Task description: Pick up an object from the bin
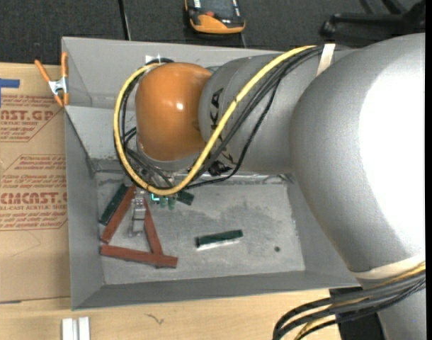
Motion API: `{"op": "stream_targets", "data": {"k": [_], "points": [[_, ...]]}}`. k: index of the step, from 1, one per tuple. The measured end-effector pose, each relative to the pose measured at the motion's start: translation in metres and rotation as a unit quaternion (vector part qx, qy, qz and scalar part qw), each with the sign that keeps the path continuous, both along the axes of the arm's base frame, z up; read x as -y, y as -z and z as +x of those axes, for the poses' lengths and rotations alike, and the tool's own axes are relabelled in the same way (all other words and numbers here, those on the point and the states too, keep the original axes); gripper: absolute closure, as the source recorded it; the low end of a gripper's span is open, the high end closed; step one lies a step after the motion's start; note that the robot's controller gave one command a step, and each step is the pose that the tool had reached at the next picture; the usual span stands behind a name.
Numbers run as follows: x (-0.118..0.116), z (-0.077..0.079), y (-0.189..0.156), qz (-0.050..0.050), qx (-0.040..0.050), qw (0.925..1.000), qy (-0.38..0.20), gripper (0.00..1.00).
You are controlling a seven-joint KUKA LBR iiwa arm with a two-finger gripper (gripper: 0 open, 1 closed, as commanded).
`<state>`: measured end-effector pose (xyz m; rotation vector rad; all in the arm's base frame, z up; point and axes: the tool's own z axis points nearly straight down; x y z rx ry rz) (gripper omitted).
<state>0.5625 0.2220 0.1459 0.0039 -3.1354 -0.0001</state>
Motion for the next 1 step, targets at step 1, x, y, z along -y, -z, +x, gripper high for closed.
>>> {"op": "stream_targets", "data": {"k": [1], "points": [[0.0009,0.0024,-0.0045,0.001,0.0036,1.0,0.001,0.0]]}}
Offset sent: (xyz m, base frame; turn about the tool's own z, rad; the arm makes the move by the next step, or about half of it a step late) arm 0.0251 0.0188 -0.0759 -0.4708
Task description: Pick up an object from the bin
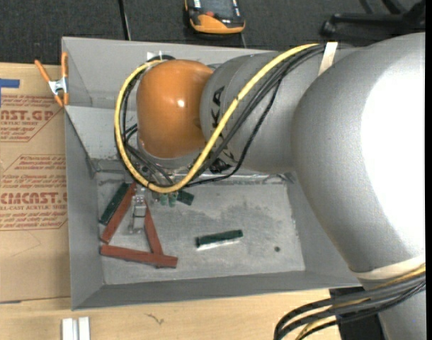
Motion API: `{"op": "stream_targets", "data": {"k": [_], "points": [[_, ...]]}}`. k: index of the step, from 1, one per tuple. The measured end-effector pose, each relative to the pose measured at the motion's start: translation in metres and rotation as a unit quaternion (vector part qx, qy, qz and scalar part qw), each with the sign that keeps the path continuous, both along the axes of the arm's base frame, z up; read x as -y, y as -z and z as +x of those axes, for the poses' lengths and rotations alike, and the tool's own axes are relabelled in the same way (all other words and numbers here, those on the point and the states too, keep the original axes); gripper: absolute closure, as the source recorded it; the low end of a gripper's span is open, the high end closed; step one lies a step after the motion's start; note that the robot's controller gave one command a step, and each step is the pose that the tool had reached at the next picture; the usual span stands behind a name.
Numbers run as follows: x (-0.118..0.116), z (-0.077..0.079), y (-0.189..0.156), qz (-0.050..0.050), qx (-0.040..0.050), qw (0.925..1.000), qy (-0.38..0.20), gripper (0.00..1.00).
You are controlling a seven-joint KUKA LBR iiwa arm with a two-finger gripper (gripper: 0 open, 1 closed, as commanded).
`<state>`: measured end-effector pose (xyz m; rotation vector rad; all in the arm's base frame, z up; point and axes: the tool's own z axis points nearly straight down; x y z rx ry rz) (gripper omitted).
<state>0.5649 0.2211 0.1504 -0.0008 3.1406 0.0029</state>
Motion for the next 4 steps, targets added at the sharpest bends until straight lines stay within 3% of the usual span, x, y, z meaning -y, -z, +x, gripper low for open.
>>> {"op": "stream_targets", "data": {"k": [1,2,3,4], "points": [[-0.013,0.016,0.043,0.0,0.0044,0.9899,-0.141,0.0],[-0.02,0.022,0.081,0.0,0.0002,0.9732,-0.23,0.0],[-0.023,0.022,0.08,0.0,0.0016,0.9443,-0.329,0.0],[-0.022,0.022,0.081,0.0,0.0007,0.968,-0.251,0.0]]}}
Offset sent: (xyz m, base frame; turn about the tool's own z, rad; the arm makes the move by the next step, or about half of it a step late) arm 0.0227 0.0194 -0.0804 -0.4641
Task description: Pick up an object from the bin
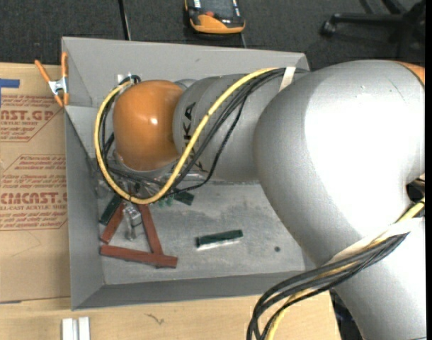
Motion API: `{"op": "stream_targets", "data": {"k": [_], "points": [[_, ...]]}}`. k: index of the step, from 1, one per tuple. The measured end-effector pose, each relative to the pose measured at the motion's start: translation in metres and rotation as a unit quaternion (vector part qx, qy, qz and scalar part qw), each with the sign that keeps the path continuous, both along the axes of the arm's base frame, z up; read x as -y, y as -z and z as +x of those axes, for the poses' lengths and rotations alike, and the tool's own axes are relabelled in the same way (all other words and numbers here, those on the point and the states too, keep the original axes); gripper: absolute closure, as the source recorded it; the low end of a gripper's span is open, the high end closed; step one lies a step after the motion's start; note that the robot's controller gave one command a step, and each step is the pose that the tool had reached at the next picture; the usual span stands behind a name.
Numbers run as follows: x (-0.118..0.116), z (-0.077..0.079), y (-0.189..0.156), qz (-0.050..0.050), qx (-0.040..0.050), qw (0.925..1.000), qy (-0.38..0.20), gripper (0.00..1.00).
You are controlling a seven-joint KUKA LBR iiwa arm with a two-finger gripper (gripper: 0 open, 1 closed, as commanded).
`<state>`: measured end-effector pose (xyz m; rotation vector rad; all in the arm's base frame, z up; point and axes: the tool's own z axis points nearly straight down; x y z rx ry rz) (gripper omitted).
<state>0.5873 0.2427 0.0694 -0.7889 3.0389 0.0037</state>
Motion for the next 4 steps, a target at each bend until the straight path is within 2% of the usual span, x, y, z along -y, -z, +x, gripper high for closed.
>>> {"op": "stream_targets", "data": {"k": [1,4], "points": [[-0.0012,0.0005,-0.0012,-0.002,0.0002,0.9967,-0.082,1.0],[-0.0015,0.0001,-0.0096,-0.001,0.0001,0.9967,-0.081,1.0]]}}
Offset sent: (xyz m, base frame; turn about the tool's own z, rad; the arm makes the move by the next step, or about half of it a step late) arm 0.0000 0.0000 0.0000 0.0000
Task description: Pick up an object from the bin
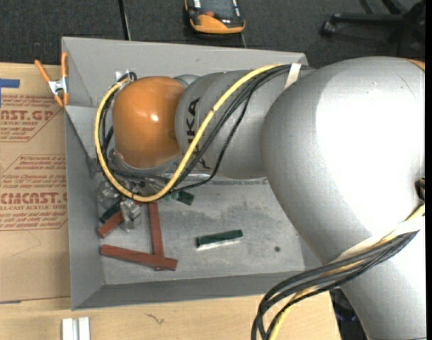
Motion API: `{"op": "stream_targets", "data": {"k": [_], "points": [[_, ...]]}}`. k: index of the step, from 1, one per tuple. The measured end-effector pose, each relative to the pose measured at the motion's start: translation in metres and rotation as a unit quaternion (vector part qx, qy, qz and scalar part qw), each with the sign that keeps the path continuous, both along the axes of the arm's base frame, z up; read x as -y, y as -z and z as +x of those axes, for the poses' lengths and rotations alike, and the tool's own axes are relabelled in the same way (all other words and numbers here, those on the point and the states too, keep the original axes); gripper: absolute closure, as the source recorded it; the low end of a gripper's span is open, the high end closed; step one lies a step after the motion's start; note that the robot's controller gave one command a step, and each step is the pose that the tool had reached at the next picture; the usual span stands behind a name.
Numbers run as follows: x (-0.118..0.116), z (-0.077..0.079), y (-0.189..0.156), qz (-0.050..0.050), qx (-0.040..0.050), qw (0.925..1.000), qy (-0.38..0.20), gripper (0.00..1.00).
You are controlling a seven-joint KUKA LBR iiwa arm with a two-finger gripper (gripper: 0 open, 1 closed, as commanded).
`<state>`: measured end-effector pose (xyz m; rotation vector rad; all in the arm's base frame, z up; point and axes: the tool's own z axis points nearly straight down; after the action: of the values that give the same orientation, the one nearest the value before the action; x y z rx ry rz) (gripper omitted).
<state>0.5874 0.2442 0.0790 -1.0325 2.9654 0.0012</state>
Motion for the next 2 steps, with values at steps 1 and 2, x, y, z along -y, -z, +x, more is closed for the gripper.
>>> {"op": "stream_targets", "data": {"k": [1,2], "points": [[-0.001,0.0,-0.004,0.001,0.0006,1.0,0.0,1.0],[0.0,-0.002,-0.015,-0.001,-0.0035,1.0,0.0,1.0]]}}
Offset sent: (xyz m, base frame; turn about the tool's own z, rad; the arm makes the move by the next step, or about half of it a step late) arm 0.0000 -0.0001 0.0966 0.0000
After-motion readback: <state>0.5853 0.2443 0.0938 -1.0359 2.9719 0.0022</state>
